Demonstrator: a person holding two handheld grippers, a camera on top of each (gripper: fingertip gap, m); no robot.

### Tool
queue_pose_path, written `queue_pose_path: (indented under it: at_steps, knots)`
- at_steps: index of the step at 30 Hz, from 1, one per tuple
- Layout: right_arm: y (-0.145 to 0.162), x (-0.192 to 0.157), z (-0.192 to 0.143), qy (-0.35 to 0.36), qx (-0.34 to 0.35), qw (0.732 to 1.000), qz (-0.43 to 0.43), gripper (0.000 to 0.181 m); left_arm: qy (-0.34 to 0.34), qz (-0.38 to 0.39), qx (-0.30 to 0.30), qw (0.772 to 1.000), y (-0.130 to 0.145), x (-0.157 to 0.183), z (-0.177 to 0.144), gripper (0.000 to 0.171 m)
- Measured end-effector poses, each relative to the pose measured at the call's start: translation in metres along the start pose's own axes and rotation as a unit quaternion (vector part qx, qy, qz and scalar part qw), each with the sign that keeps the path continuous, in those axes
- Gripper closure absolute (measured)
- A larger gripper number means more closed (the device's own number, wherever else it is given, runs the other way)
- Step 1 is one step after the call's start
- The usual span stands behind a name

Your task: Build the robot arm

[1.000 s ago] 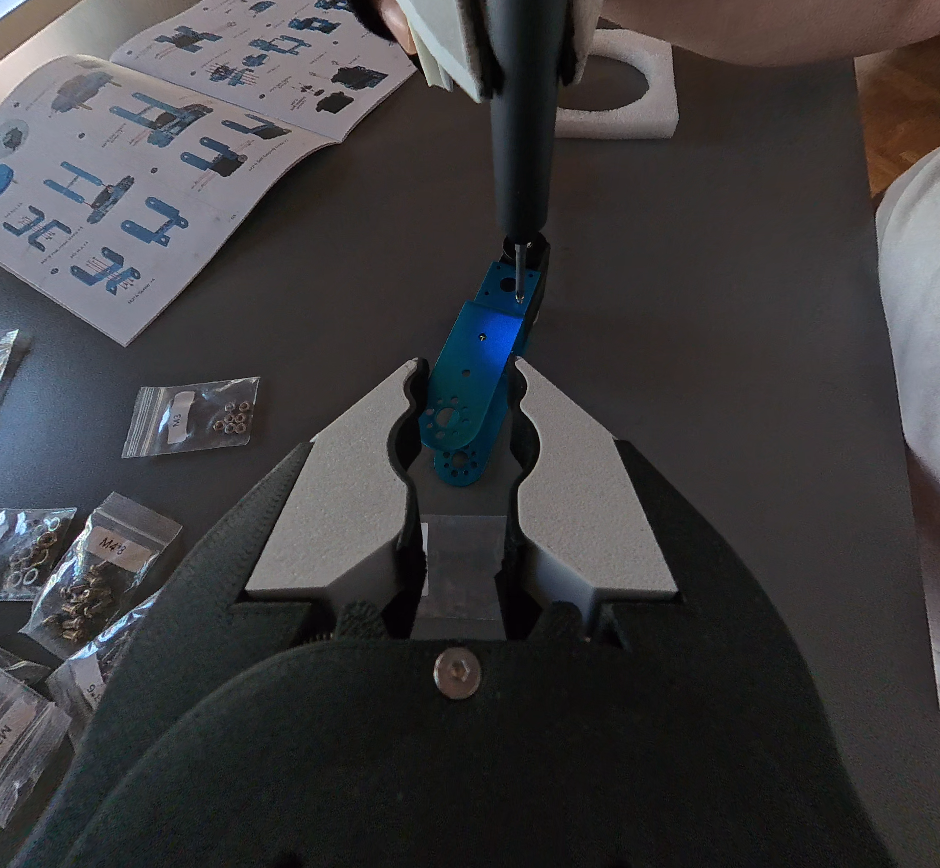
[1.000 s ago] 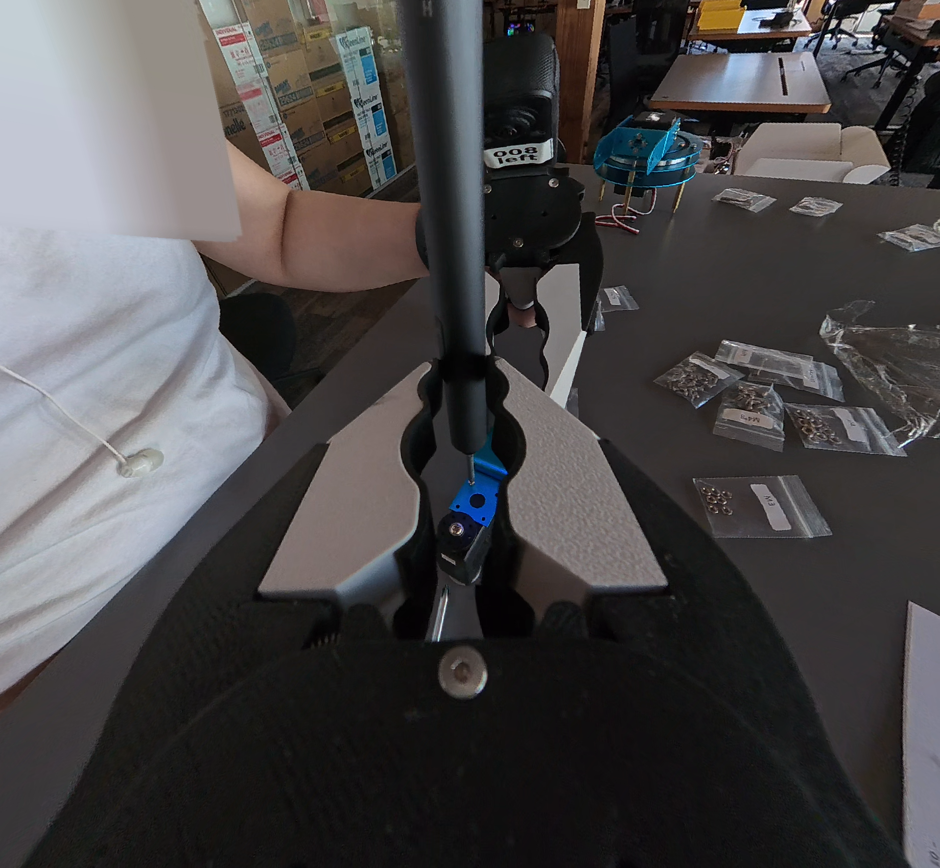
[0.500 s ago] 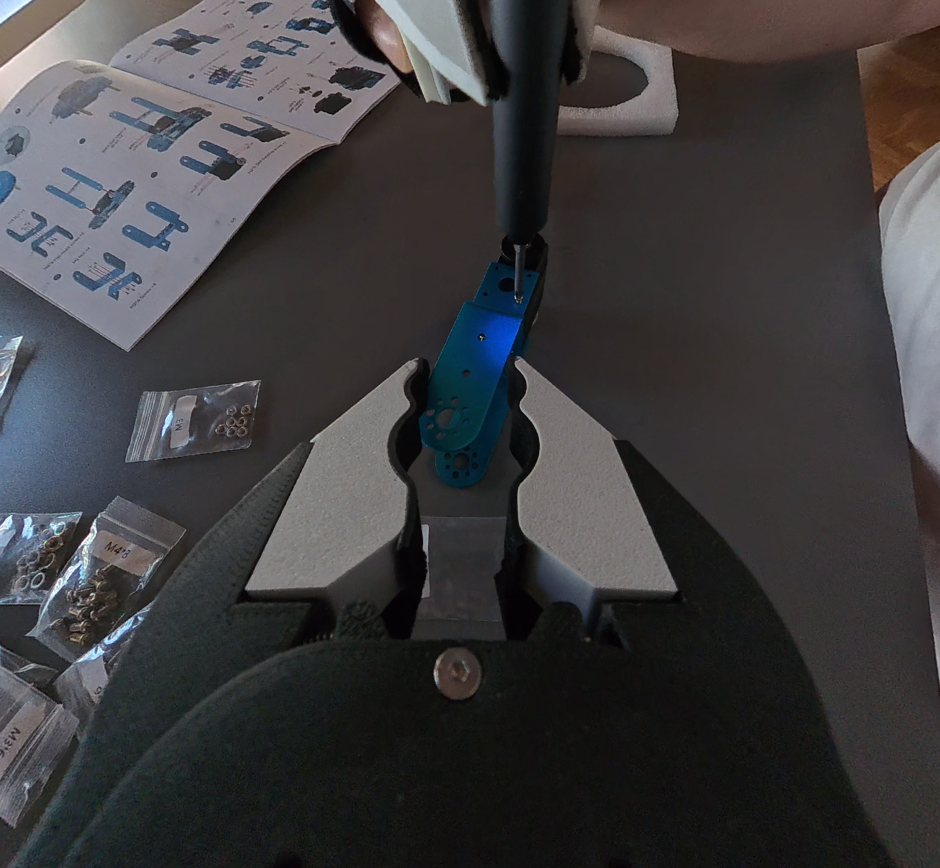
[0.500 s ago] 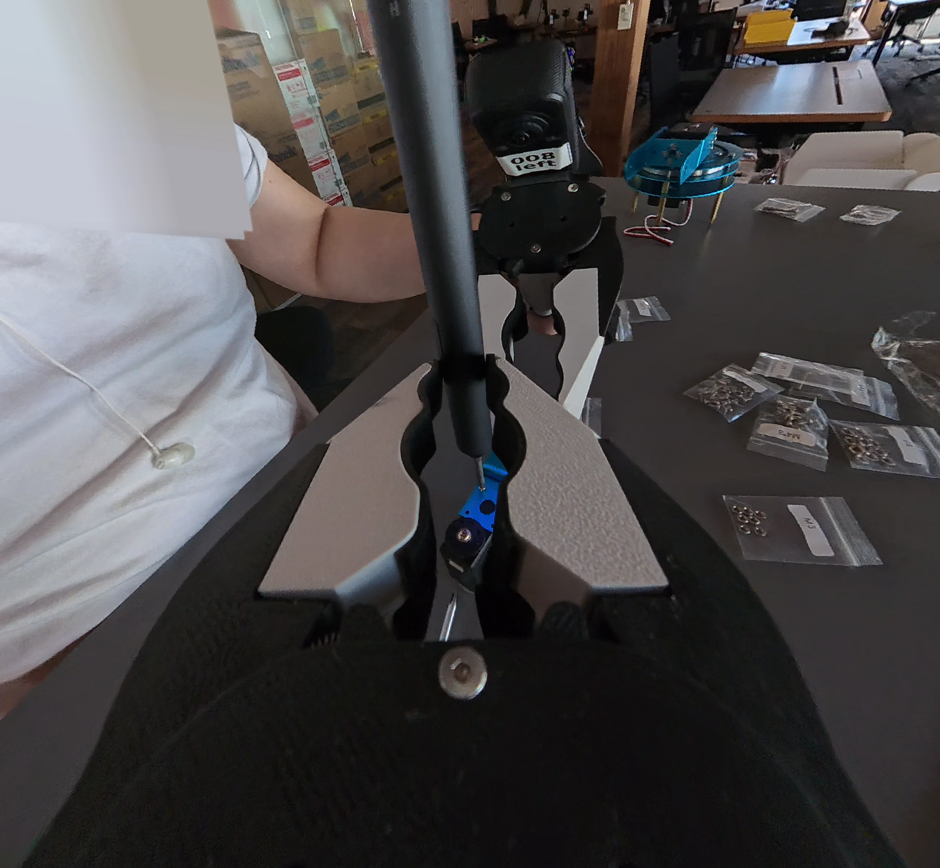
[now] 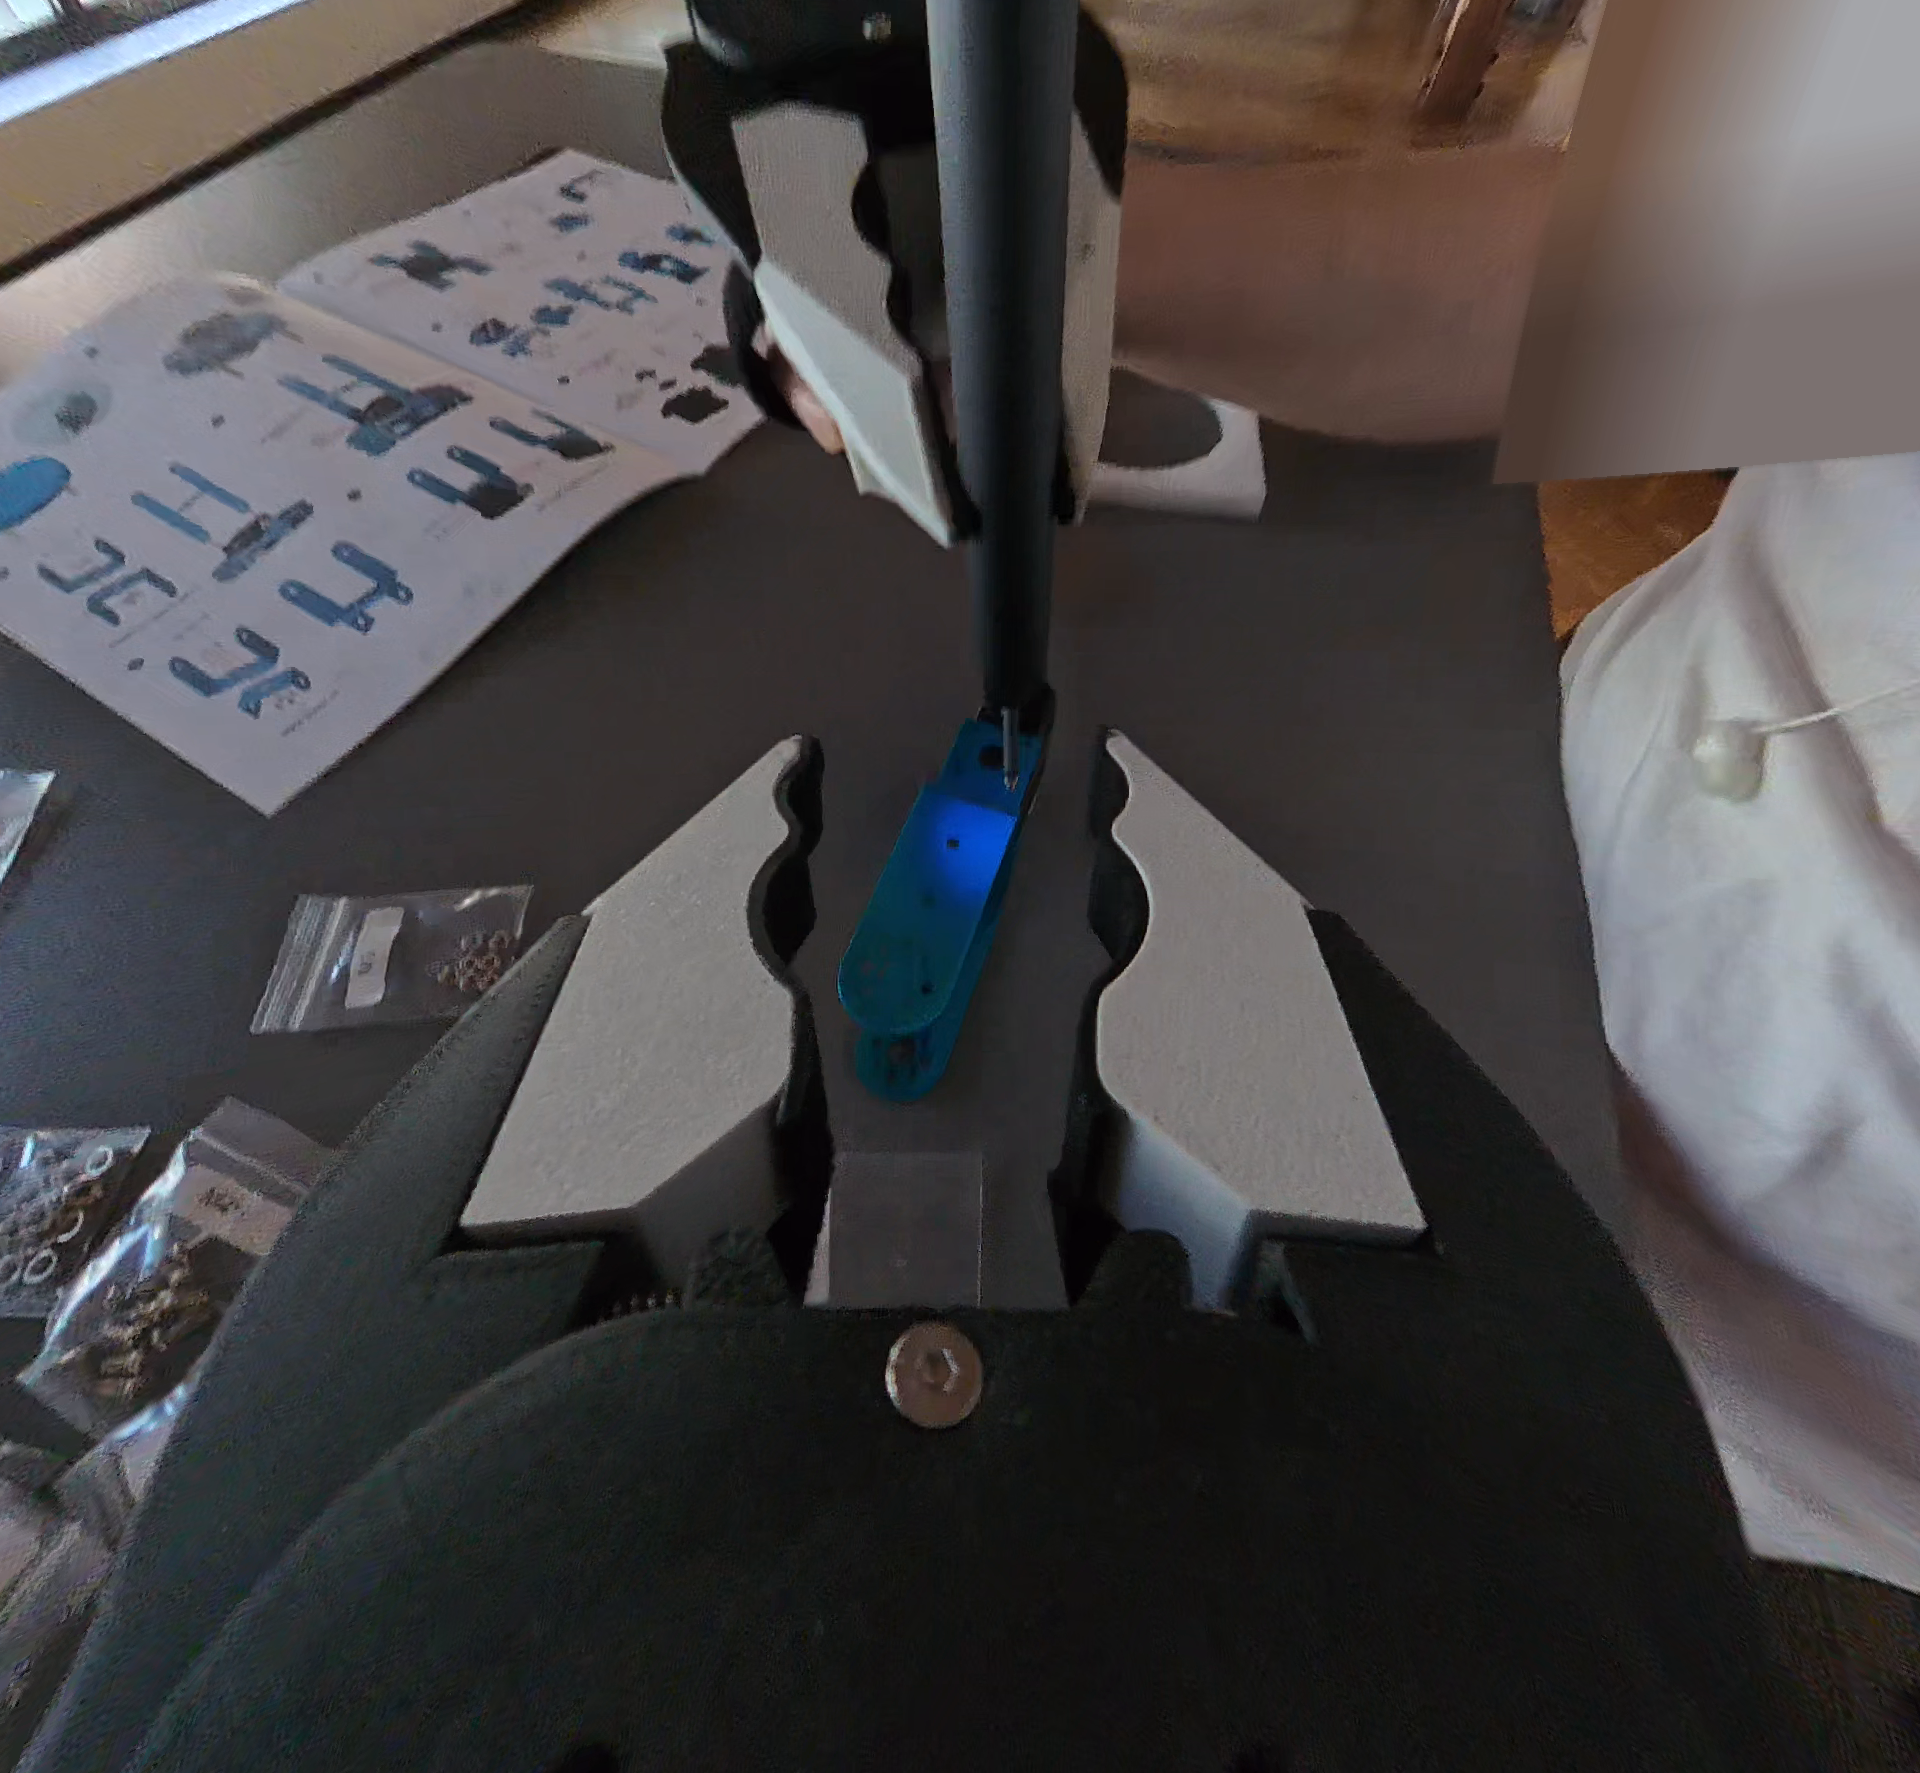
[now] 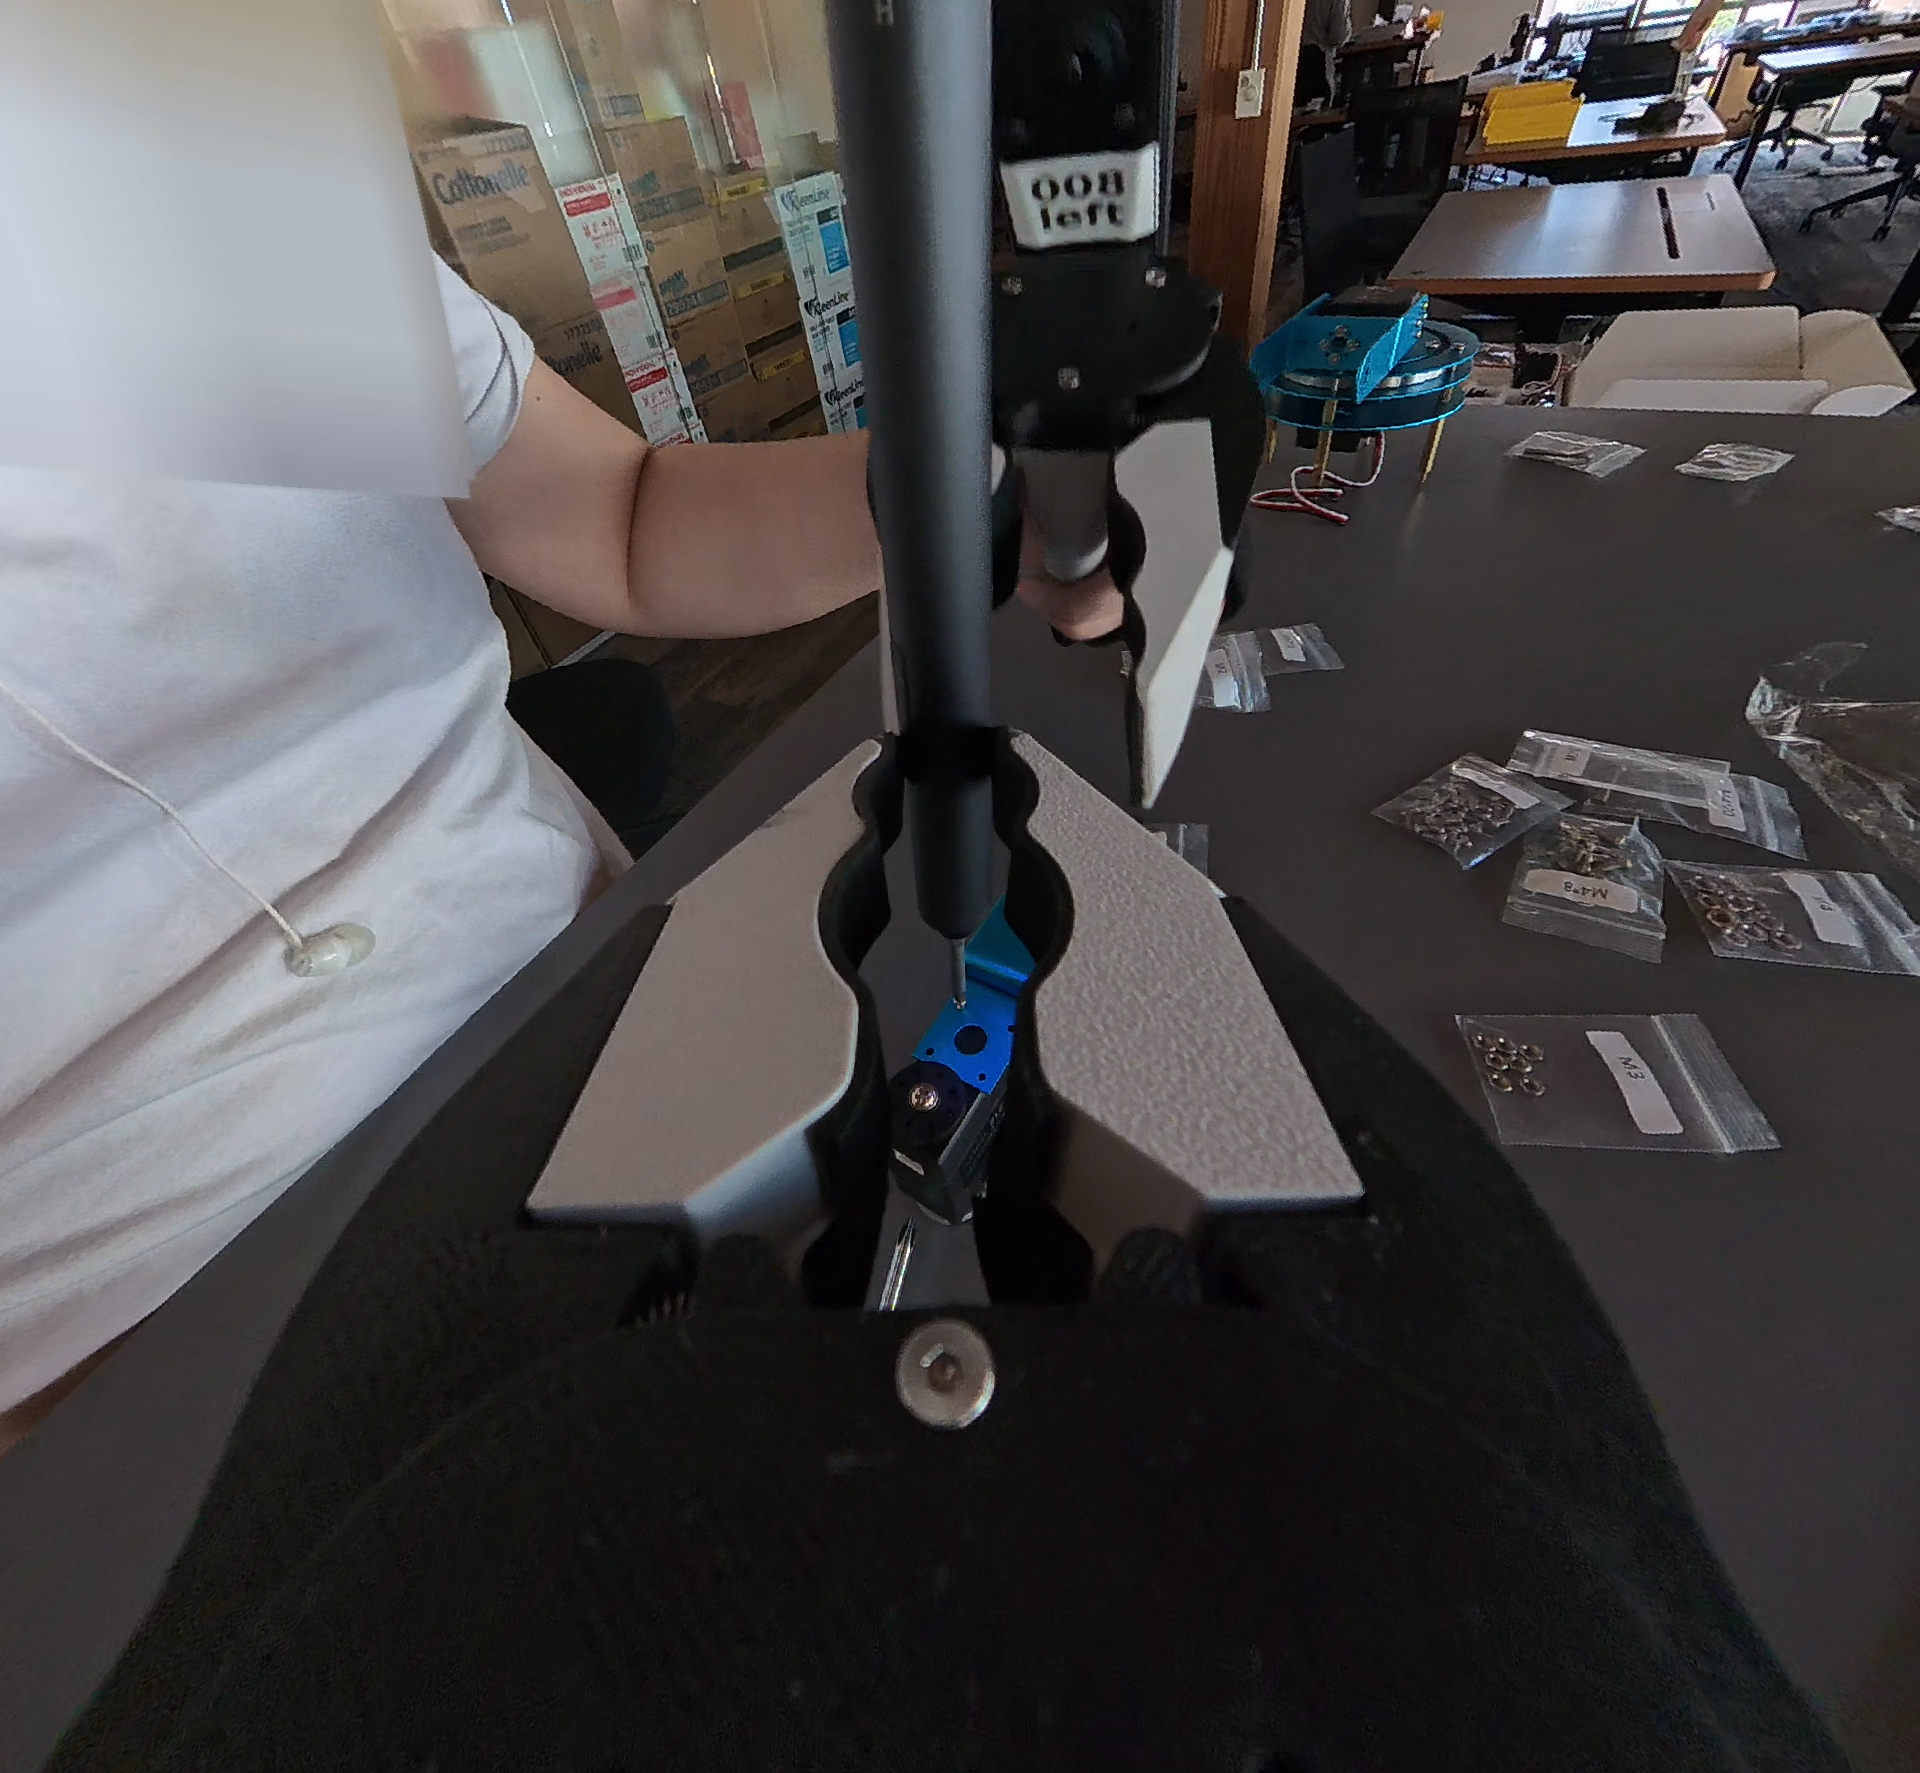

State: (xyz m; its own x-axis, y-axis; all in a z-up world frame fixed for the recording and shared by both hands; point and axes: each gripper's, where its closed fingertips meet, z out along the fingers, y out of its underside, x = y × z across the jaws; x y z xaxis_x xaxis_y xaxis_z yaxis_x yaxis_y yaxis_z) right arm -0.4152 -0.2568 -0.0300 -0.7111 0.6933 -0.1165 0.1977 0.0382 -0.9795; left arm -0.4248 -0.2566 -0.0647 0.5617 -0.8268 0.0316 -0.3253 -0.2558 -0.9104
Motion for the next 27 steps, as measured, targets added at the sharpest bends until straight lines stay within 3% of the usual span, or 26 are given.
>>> queue_pose_path:
  at_steps: [3, 7, 11, 15, 17, 23, 27]
  knots:
    - [0.0, -0.001, 0.001, 0.003, -0.005, 1.0, -0.009, 0.164, 0.004, 0.013, 0.026, 1.0, -0.03, 0.007, 0.001, 0.121]
    - [0.0, -0.002, 0.002, 0.007, -0.01, 1.0, -0.016, 0.165, -0.006, 0.045, 0.016, 0.999, -0.039, 0.01, 0.005, 0.123]
    - [0.0, -0.003, 0.002, 0.011, -0.011, 1.0, -0.022, 0.165, 0.005, 0.031, 0.049, 0.998, -0.054, 0.009, 0.003, 0.126]
    - [0.0, -0.003, 0.002, 0.014, -0.008, 1.0, -0.024, 0.165, -0.001, 0.032, 0.012, 0.999, -0.031, 0.002, 0.007, 0.131]
    - [0.0, -0.003, 0.002, 0.015, -0.007, 1.0, -0.023, 0.165, 0.009, 0.022, 0.038, 0.999, -0.03, 0.006, 0.009, 0.132]
    - [0.0, -0.004, 0.002, 0.022, -0.006, 0.999, -0.028, 0.165, 0.006, -0.013, 0.167, 0.986, -0.089, 0.01, -0.018, 0.136]
    - [0.0, -0.003, 0.002, 0.021, -0.005, 0.999, -0.029, 0.165, -0.037, -0.001, 0.126, 0.991, -0.096, 0.005, -0.01, 0.133]
